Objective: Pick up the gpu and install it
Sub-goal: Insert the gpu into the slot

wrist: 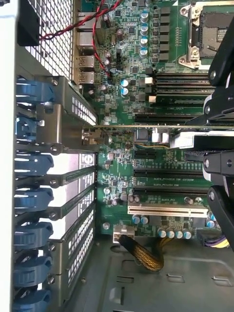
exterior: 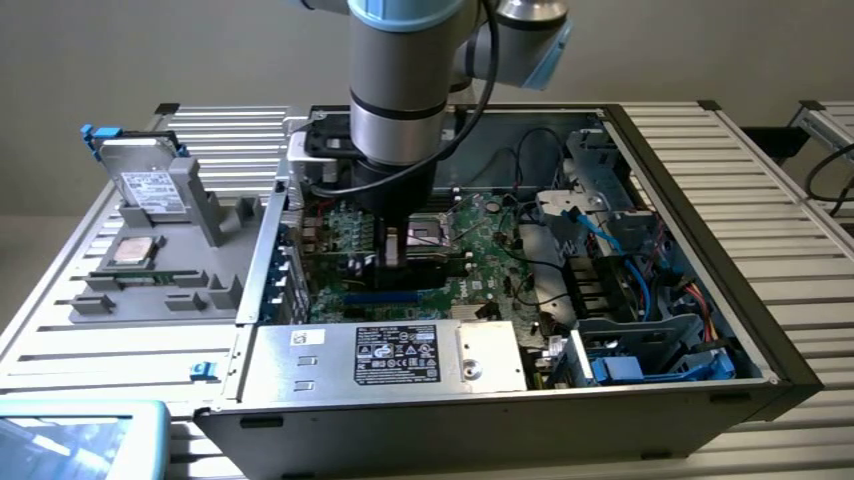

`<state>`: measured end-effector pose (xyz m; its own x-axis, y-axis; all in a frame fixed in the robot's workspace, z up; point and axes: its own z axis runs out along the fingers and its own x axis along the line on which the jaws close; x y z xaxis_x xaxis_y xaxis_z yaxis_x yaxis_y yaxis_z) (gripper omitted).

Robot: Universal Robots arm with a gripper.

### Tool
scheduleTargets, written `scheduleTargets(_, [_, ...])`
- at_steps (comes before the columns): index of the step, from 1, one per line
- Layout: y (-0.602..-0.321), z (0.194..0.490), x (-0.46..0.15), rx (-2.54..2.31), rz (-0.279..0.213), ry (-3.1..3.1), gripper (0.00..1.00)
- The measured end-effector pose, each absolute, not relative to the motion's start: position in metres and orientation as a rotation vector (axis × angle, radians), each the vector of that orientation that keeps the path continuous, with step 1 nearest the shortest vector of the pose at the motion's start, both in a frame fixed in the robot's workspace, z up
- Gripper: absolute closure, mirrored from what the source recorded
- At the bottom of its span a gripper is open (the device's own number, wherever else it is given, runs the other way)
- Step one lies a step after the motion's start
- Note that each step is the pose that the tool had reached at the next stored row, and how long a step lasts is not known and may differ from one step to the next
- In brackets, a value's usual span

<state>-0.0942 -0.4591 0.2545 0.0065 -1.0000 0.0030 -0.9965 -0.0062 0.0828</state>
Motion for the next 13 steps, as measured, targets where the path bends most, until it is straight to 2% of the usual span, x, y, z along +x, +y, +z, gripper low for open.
scheduleTargets(13, [-0.4590,0.2531,-0.0976,2.189,-0.089,-2.175,0.71])
